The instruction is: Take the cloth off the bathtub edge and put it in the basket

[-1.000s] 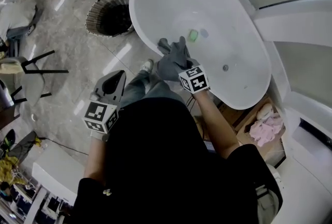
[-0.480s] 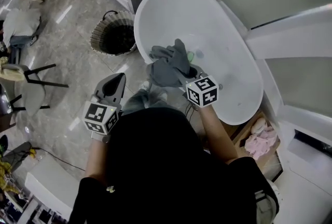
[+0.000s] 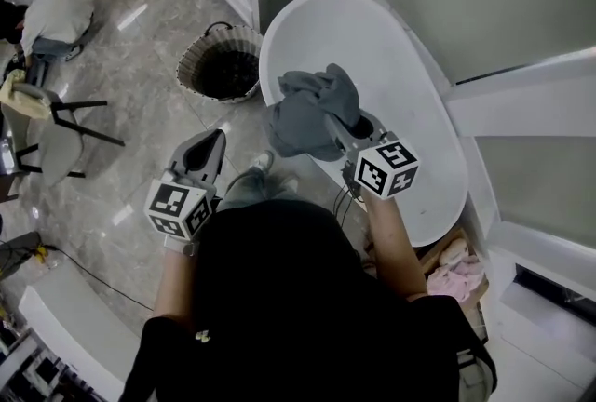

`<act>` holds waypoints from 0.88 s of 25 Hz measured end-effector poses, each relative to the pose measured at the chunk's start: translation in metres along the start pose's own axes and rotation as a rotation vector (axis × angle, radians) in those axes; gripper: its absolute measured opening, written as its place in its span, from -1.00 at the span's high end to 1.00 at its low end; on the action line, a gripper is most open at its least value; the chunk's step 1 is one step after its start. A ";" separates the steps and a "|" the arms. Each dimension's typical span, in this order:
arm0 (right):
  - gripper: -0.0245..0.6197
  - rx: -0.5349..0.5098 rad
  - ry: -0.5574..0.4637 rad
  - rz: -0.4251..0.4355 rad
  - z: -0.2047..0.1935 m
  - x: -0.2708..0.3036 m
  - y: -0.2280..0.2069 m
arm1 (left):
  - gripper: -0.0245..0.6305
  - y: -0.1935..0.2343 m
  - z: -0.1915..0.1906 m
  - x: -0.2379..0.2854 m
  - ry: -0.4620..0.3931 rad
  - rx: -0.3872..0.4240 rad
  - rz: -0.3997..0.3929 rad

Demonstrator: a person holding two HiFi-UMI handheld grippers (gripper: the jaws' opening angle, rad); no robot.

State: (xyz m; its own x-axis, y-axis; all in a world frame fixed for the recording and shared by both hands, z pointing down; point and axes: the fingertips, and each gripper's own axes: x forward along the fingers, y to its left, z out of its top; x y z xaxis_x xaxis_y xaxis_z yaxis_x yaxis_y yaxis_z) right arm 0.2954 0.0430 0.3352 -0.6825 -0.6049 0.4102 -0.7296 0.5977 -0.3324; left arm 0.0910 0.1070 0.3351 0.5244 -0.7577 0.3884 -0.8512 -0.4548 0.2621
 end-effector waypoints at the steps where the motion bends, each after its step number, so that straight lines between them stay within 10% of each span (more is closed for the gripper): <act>1: 0.64 -0.004 -0.010 0.010 0.005 0.001 0.004 | 0.89 0.003 -0.001 -0.005 -0.008 -0.017 0.014; 22: 0.64 -0.056 0.045 0.208 0.052 0.145 0.123 | 0.89 0.142 -0.009 -0.094 -0.124 -0.127 0.152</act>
State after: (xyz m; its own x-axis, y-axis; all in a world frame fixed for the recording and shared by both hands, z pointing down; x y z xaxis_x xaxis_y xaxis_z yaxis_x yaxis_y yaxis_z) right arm 0.1046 0.0016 0.3095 -0.8145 -0.4421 0.3756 -0.5687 0.7365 -0.3663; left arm -0.0788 0.1182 0.3437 0.3772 -0.8681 0.3226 -0.9065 -0.2747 0.3207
